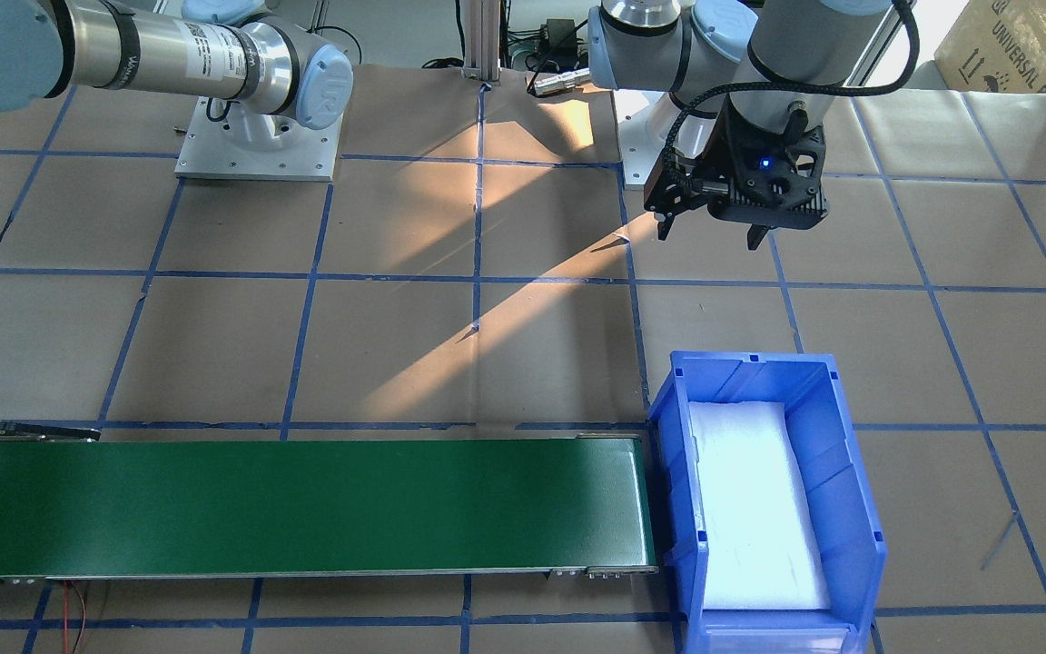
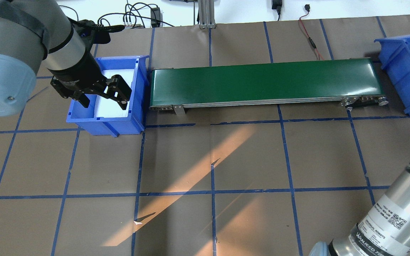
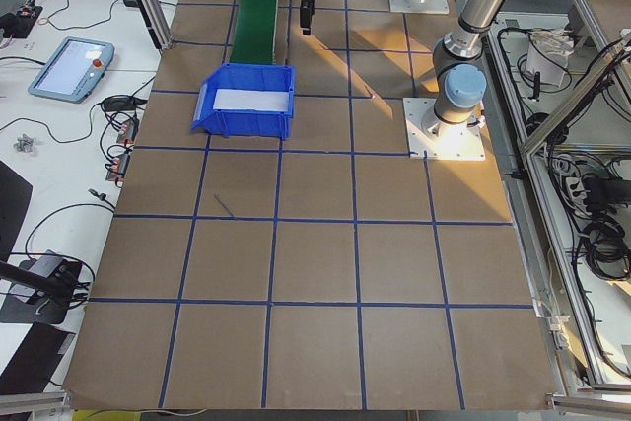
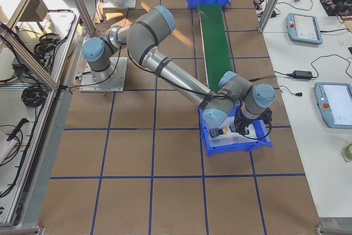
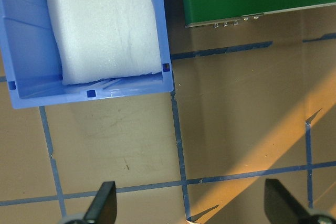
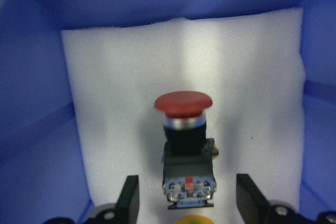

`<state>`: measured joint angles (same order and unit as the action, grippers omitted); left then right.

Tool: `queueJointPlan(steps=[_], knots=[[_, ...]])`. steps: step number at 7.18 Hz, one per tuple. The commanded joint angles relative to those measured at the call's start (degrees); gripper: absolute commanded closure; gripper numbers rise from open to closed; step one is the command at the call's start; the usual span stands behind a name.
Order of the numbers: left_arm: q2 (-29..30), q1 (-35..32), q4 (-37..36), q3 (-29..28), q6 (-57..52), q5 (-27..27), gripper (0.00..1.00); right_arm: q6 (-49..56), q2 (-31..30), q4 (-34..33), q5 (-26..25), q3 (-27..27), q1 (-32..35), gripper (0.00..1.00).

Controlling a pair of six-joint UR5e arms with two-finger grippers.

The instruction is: Transport two buttons from left to right

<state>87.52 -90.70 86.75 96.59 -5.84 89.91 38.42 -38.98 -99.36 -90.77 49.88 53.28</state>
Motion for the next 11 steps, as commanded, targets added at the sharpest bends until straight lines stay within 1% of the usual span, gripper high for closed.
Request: queueJointPlan(steps=[1, 3, 4, 5, 6, 7, 8, 9, 10, 11], knots=[[-0.1, 0.0, 0.0, 0.1, 0.0, 0.0, 0.0, 0.2, -2.3, 1.0, -1.2, 0.0, 0.1, 0.0], [-0.1, 0.0, 0.0, 0.1, -0.1, 0.1, 0.0, 0.1, -12.1, 10.3, -1.2, 1.3, 0.1, 0.0], [-0.2, 0.0, 0.1, 0.2, 0.0, 0.1, 0.0, -0.8, -17.0, 16.5, -0.7, 2.6, 0.2, 0.04], [-0.2, 0.0, 0.1, 0.1, 0.0, 0.0, 0.0, -4.8, -22.2, 19.3, -0.6, 7.5, 2.3, 0.05], [-0.2, 0.0, 0.0, 0.1, -0.1, 0.1, 0.0, -10.3, -28.6, 19.0, -1.3, 15.2, 6.2, 0.05], [-0.2, 0.0, 0.1, 0.1, -0.1, 0.1, 0.0, -15.1, -35.6, 18.7, -1.1, 22.1, 8.6, 0.05], [-0.2, 0.0, 0.1, 0.0, -0.1, 0.1, 0.0, -17.6, -40.5, 18.7, -0.6, 27.1, 11.8, 0.05], [-0.2, 0.0, 0.0, -0.1, 0.0, 0.1, 0.0, -20.8, -42.5, 14.7, 1.5, 30.8, 17.9, 0.06], [-0.2, 0.0, 0.0, -0.3, -0.1, 0.1, 0.0, -26.7, -42.8, 9.1, 0.8, 32.3, 23.8, 0.0], [-0.2, 0.0, 0.0, -0.3, 0.0, 0.1, 0.0, -27.3, -42.9, 8.4, 0.4, 32.1, 27.5, 0.0]])
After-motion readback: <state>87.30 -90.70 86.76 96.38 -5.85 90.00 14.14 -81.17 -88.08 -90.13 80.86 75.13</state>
